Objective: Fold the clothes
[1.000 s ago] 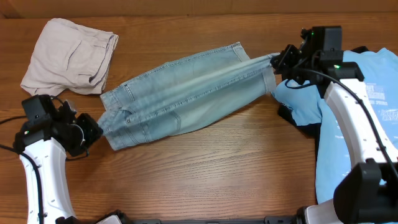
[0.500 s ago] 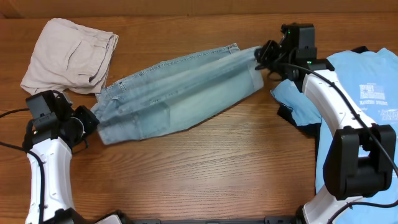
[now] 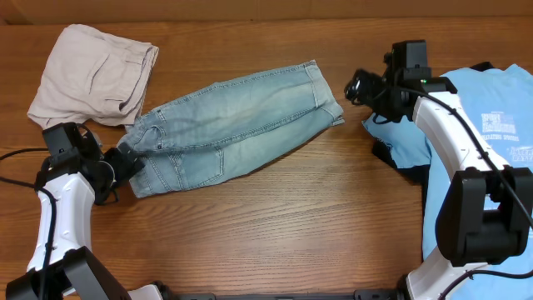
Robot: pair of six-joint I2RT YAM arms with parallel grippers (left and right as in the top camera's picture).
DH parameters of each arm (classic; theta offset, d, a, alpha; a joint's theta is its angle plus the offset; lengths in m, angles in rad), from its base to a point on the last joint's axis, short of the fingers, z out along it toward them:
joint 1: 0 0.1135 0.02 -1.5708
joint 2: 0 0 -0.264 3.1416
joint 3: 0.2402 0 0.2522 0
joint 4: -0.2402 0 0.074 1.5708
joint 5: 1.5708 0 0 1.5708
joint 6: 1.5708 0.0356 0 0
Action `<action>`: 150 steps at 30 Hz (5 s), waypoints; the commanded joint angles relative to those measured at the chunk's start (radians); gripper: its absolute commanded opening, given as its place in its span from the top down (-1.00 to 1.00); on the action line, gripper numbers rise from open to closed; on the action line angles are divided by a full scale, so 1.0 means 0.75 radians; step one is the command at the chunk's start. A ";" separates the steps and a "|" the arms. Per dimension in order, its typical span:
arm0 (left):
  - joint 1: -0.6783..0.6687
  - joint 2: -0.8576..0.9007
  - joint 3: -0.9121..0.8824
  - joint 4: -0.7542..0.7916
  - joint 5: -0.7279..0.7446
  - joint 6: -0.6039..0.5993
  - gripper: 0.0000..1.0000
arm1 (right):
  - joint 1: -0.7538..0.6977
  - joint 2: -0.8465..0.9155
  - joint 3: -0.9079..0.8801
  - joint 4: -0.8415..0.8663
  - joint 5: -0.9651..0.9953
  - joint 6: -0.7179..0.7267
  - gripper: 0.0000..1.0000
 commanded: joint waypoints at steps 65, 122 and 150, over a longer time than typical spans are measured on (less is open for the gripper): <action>-0.010 0.010 -0.006 0.142 0.129 0.108 -0.43 | 0.109 0.442 0.310 0.106 -0.318 -0.265 -0.18; -0.028 0.010 -0.006 0.052 0.233 0.171 0.92 | 0.147 0.244 0.269 -0.037 -0.100 -0.059 0.92; -0.393 0.096 0.020 -0.006 0.078 0.231 0.82 | 0.316 0.502 0.333 0.971 -0.855 0.397 0.92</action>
